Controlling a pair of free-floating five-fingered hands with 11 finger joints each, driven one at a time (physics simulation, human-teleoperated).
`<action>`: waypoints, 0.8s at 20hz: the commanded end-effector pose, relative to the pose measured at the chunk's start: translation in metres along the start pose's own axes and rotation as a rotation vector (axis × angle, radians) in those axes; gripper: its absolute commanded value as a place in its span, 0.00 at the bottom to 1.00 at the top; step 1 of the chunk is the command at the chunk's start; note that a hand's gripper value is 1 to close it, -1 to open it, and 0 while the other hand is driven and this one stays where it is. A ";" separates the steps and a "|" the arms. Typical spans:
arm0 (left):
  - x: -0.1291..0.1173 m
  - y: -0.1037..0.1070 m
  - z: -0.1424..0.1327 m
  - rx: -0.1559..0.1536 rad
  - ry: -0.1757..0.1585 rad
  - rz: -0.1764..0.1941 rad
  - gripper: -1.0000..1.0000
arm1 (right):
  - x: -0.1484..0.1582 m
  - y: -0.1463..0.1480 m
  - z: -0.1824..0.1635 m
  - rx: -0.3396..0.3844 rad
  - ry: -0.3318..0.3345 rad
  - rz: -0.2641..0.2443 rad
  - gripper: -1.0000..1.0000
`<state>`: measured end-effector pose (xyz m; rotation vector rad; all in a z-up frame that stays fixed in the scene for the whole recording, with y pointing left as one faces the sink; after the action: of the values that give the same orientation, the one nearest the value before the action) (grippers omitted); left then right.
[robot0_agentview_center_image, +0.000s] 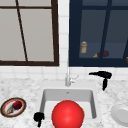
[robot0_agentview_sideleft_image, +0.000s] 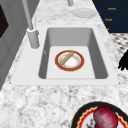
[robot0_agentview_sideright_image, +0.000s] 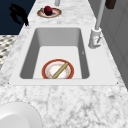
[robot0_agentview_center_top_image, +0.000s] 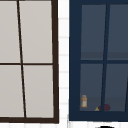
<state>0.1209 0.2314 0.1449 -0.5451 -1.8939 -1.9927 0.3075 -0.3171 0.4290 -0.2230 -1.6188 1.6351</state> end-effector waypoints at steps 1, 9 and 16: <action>0.000 0.000 0.000 0.000 0.000 0.000 0.50 | -0.004 -0.002 -0.020 -0.022 0.081 0.002 0.00; 0.000 0.000 0.000 0.000 0.000 0.000 0.50 | -0.010 -0.009 -0.056 -0.028 0.198 0.005 0.00; 0.000 0.000 0.000 0.000 0.000 0.000 0.50 | -0.010 0.012 -0.102 0.017 0.269 0.012 0.00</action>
<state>0.1209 0.2314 0.1449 -0.5451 -1.8939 -1.9927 0.3670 -0.2632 0.4114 -0.4160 -1.4552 1.5405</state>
